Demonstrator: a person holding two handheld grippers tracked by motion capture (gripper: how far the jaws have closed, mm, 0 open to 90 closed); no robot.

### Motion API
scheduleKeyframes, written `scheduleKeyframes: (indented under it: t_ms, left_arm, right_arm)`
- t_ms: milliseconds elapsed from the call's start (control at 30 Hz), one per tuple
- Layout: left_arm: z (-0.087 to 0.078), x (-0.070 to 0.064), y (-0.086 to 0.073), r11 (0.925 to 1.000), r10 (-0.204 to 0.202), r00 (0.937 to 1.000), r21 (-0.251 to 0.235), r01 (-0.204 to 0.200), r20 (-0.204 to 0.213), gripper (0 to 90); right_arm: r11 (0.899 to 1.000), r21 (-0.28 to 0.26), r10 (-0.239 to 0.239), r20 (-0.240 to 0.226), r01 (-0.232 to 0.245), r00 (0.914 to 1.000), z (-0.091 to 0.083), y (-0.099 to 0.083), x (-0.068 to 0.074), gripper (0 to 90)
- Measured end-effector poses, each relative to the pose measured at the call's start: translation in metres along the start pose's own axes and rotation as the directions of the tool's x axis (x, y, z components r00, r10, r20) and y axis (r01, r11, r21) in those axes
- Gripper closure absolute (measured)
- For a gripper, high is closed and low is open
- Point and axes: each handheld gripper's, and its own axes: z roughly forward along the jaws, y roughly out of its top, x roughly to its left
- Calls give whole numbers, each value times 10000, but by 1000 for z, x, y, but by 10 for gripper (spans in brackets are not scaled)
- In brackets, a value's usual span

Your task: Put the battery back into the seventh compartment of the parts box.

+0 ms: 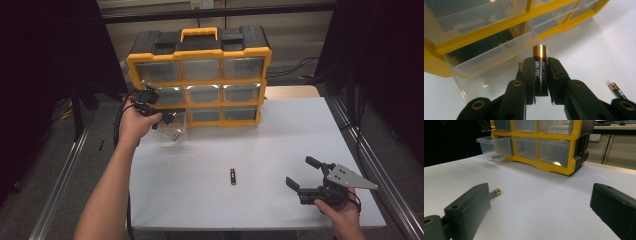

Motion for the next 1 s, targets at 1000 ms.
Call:
scheduleKeyframes:
  t_ms: [1000]
  left_arm:
    - [8,-4,-7,9959,-321,9994,-841,332,148,456]
  right_arm:
    - [10000,11,8,-52,-8,10000,0,0,0,25]
